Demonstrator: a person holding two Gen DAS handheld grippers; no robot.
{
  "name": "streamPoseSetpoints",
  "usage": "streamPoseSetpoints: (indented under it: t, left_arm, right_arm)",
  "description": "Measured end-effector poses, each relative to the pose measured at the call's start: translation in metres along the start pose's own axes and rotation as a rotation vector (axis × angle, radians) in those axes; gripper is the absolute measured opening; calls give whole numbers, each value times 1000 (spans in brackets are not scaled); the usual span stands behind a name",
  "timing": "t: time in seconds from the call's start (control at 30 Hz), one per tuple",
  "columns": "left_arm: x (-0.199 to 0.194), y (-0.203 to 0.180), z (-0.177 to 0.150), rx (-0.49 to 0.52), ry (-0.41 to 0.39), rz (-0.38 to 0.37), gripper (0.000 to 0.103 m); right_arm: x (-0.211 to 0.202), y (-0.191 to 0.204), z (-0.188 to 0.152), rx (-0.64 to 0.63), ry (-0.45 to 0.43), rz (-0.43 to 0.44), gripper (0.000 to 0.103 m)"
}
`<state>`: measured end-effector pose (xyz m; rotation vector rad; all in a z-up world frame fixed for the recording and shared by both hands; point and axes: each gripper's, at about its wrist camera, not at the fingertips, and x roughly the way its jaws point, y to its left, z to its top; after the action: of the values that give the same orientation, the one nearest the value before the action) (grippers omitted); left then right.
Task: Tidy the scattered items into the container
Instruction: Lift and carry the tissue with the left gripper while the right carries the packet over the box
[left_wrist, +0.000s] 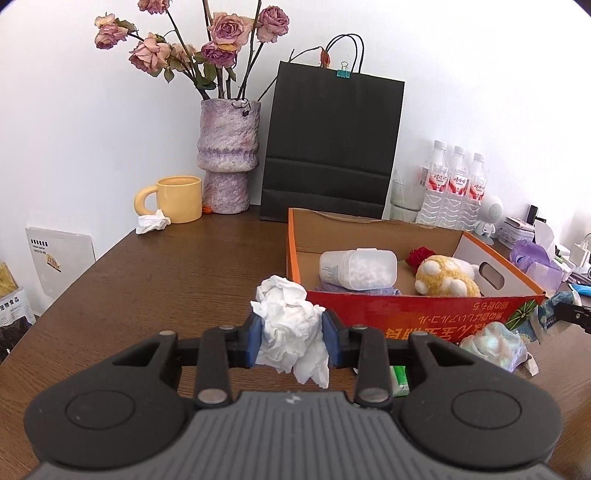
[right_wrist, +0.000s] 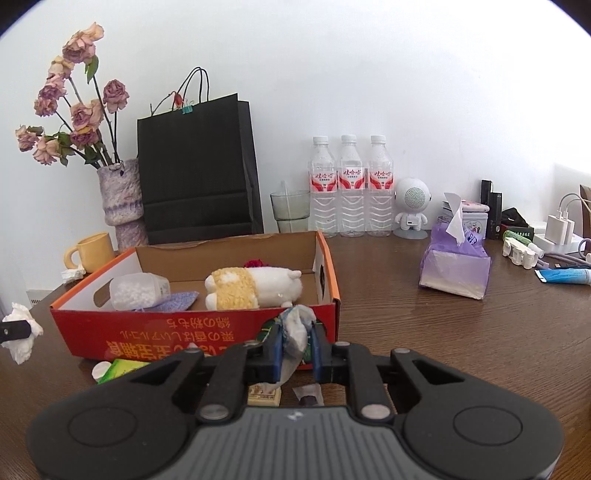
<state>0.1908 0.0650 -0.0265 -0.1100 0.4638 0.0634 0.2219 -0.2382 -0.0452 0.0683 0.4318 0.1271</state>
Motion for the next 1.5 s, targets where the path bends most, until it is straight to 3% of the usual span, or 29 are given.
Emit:
streamPoseSetpoints:
  t: [0.47,1.5]
  left_arm:
    - [4,-21,39,25,-41,-59,35]
    - [83,-87,63,52,28,-149,35]
  right_arm:
    - [4,19,46,-15,-66,49,14]
    - [93,15,72,2,11,15,14]
